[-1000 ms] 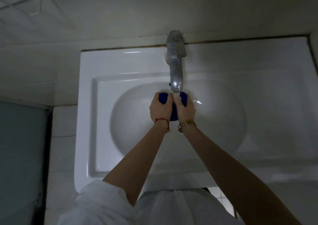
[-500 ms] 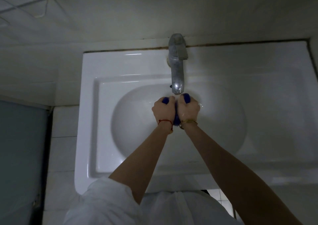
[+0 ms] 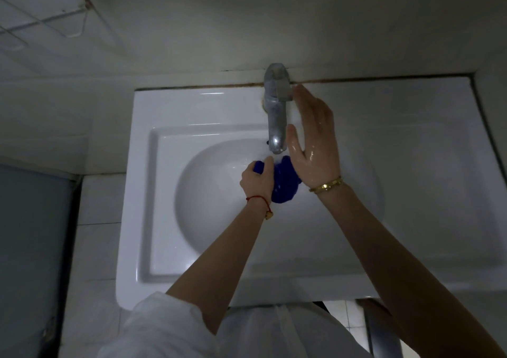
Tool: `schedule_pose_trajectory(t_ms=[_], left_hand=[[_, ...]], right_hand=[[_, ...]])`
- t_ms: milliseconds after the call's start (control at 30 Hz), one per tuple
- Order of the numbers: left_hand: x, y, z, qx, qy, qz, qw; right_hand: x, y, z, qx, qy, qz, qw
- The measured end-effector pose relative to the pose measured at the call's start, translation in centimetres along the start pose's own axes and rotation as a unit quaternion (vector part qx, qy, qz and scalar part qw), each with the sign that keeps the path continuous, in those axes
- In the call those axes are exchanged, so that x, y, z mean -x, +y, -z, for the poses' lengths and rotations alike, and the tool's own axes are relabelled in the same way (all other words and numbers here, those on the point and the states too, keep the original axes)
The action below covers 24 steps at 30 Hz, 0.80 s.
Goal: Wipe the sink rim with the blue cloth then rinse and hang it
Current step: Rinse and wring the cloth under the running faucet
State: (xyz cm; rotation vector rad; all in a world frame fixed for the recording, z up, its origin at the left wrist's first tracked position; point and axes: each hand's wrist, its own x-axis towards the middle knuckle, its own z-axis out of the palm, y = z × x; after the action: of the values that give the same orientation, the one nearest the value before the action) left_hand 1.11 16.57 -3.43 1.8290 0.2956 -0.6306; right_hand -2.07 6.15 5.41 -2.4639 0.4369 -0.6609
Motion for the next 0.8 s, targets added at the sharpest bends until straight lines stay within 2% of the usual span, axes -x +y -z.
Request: schedule_pose_trajectory(t_ms=[100, 233, 333, 400, 500, 533, 600, 700, 800], left_hand=[[0.1, 0.0, 0.3, -0.004, -0.001, -0.013, 1.000], [0.2, -0.3, 0.9, 0.005, -0.005, -0.029, 1.000], [0.2, -0.3, 1.5, 0.009, -0.007, -0.030, 0.999], [0.2, -0.4, 1.8, 0.012, -0.009, -0.031, 0.999], [0.2, -0.5, 2.4, 0.022, -0.019, -0.036, 0.999], [0.2, -0.5, 2.5, 0.023, -0.026, -0.039, 0.999], [0.2, -0.5, 2.8, 0.014, -0.051, -0.044, 0.998], [0.3, -0.4, 2.9, -0.001, -0.088, -0.043, 0.995], [0.4, -0.5, 3.0, 0.012, -0.077, -0.034, 0.996]], right_hand=[[-0.7, -0.3, -0.3, 0.022, -0.021, 0.045, 0.999], [0.6, -0.1, -0.7, 0.048, 0.008, 0.050, 0.998], [1.6, 0.4, -0.8, 0.052, -0.017, 0.054, 0.997], [2.8, 0.7, -1.1, 0.009, 0.007, 0.008, 1.000], [5.3, 0.7, -2.1, -0.069, 0.087, -0.203, 0.973], [6.0, 0.8, -2.5, -0.081, 0.060, -0.281, 0.954], [6.7, 1.4, -3.6, -0.138, -0.057, -0.423, 0.894], [6.5, 1.8, -4.7, -0.295, -0.172, -0.567, 0.750], [6.9, 1.9, -5.5, -0.425, -0.184, -0.642, 0.611]])
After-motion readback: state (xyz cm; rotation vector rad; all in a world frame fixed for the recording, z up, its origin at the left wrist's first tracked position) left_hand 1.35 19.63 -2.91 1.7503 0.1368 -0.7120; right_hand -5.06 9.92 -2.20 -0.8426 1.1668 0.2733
